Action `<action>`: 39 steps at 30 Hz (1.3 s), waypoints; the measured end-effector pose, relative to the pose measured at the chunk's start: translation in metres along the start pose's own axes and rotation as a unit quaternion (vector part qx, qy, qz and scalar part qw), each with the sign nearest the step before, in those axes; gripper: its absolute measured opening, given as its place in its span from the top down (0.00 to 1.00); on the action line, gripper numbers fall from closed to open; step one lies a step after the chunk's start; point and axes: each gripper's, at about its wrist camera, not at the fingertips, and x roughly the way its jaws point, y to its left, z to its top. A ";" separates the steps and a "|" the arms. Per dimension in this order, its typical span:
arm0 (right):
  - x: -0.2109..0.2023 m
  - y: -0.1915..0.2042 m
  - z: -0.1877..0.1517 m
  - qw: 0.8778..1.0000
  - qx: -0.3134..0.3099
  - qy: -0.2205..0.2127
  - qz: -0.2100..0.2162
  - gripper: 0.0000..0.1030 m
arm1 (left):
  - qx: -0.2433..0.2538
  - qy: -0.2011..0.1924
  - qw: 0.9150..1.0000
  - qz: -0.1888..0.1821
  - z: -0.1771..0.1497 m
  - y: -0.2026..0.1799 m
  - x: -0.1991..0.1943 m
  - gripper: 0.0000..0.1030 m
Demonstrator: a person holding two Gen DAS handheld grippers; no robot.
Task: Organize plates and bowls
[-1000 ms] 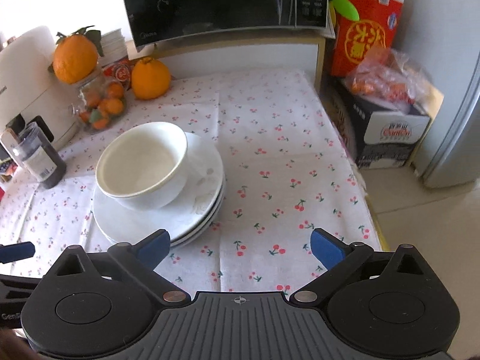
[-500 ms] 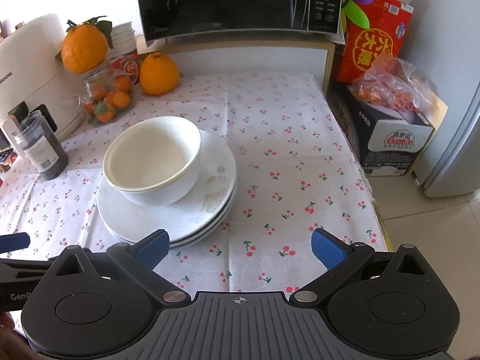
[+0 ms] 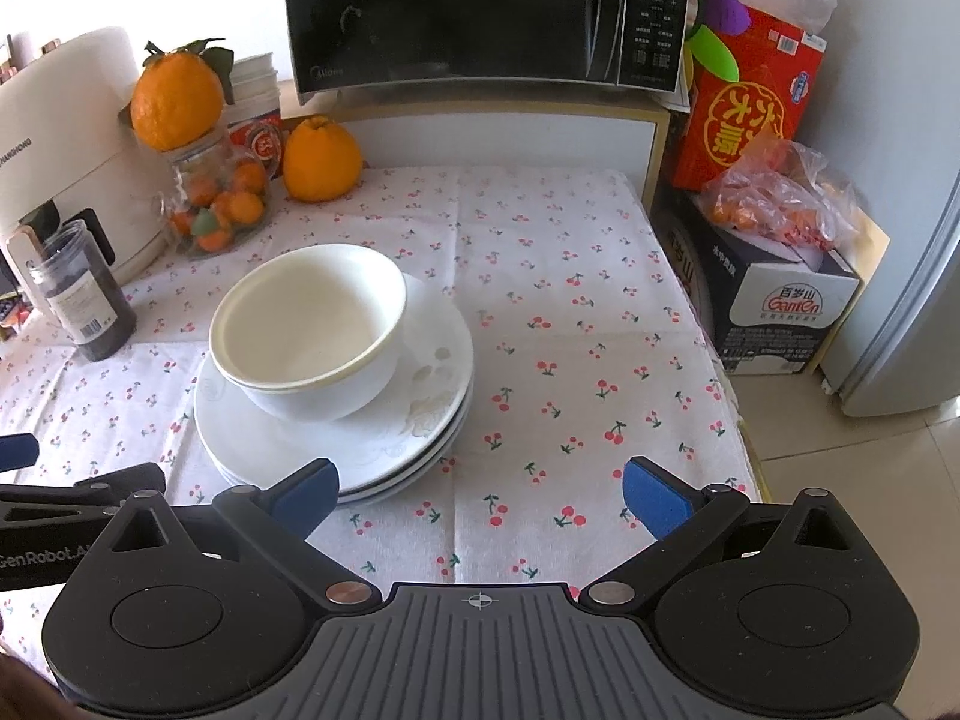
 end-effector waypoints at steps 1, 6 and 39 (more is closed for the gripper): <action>0.000 0.000 0.000 1.000 0.000 0.000 0.000 0.01 | 0.000 0.000 1.000 0.000 0.000 0.000 0.000 0.00; 0.002 0.003 -0.002 1.000 -0.005 0.003 0.002 0.01 | 0.000 -0.001 1.000 0.000 0.000 0.002 0.000 0.00; -0.007 0.016 -0.004 0.995 -0.053 -0.057 -0.065 0.01 | -0.005 -0.024 0.999 0.048 0.001 0.006 -0.003 0.00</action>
